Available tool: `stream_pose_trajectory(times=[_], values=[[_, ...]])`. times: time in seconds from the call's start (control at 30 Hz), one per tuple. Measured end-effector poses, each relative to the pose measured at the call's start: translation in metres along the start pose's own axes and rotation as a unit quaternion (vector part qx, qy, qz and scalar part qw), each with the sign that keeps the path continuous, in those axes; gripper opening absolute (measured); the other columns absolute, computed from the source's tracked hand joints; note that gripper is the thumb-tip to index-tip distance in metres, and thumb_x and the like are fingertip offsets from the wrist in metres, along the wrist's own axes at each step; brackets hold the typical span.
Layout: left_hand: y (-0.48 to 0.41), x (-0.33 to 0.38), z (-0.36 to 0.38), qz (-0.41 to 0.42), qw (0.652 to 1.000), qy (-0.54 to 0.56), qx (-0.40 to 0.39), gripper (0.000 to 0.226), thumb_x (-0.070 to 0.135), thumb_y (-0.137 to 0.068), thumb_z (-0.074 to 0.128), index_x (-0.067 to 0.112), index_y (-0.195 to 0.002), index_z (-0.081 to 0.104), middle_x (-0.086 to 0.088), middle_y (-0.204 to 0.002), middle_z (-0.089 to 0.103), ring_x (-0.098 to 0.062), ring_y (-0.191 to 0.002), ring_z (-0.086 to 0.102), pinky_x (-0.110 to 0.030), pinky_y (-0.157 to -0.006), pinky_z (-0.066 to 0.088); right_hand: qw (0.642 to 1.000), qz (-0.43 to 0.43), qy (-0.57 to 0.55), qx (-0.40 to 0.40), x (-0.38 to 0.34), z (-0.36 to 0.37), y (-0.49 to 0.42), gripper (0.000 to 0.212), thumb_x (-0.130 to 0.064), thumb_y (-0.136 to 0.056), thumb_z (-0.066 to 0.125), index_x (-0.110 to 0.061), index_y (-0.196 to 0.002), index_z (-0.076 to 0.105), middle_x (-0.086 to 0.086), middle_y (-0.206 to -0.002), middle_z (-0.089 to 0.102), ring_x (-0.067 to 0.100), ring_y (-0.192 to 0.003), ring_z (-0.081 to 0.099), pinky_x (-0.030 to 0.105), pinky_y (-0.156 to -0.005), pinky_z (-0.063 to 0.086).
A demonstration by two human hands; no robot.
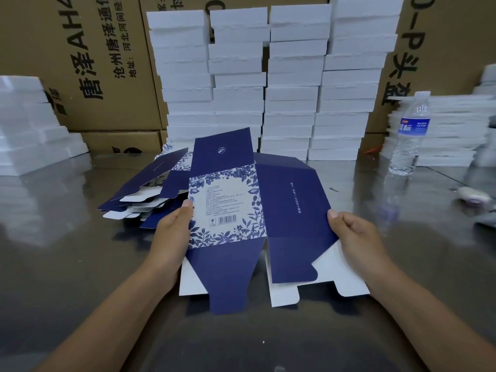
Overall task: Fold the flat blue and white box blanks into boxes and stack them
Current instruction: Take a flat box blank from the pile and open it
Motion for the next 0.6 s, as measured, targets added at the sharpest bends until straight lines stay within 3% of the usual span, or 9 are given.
stream_pose_trajectory(times=[0.1, 0.2, 0.37, 0.5, 0.6], values=[[0.000, -0.002, 0.004, -0.004, 1.000, 0.002, -0.020, 0.036, 0.041, -0.098, 0.044, 0.024, -0.081, 0.071, 0.011, -0.074, 0.074, -0.006, -0.063, 0.070, -0.019, -0.048, 0.049, 1.000, 0.008, -0.011, 0.016, 0.001, -0.004, -0.001, 0.046, -0.033, -0.097, 0.048, 0.009, -0.078, 0.052, 0.009, -0.069, 0.058, 0.020, -0.064, 0.052, 0.029, -0.061, 0.041], [0.001, 0.001, 0.008, 0.030, 0.998, -0.035, -0.045, 0.037, 0.036, -0.100, 0.040, 0.027, -0.082, 0.071, 0.015, -0.080, 0.074, 0.000, -0.071, 0.069, -0.023, -0.065, 0.046, 0.999, 0.023, -0.030, 0.030, 0.004, -0.007, -0.002, 0.046, -0.034, -0.097, 0.048, 0.011, -0.086, 0.054, 0.013, -0.075, 0.059, 0.023, -0.066, 0.053, 0.030, -0.063, 0.042], [0.000, 0.004, 0.002, 0.038, 0.999, -0.018, -0.025, 0.039, 0.034, -0.100, 0.041, 0.023, -0.079, 0.071, 0.011, -0.078, 0.075, -0.003, -0.066, 0.069, -0.028, -0.064, 0.048, 0.998, 0.028, -0.058, 0.018, 0.003, 0.000, -0.001, 0.047, -0.036, -0.095, 0.050, 0.009, -0.089, 0.056, 0.014, -0.079, 0.064, 0.026, -0.070, 0.058, 0.036, -0.068, 0.047], [-0.001, 0.004, -0.002, 0.029, 1.000, 0.004, -0.005, 0.036, 0.034, -0.101, 0.041, 0.020, -0.080, 0.068, 0.014, -0.070, 0.073, -0.002, -0.059, 0.067, -0.021, -0.052, 0.048, 0.998, 0.044, -0.050, 0.010, 0.007, 0.001, -0.001, 0.042, -0.037, -0.094, 0.053, 0.000, -0.074, 0.058, 0.007, -0.065, 0.062, 0.021, -0.051, 0.057, 0.028, -0.047, 0.045], [-0.001, 0.000, -0.001, 0.009, 1.000, 0.009, -0.014, 0.034, 0.035, -0.100, 0.043, 0.021, -0.084, 0.069, 0.012, -0.076, 0.074, -0.007, -0.068, 0.070, -0.026, -0.063, 0.049, 0.999, 0.038, -0.018, 0.006, 0.008, 0.001, -0.001, 0.042, -0.036, -0.095, 0.051, -0.008, -0.064, 0.053, 0.004, -0.057, 0.055, 0.017, -0.044, 0.051, 0.023, -0.043, 0.039]])
Point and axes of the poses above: each hand's wrist, its own y-axis away from the middle knuckle, its own z-axis out of the palm, x = y × z, the point moved 9 cm from there along -y, towards the middle knuckle
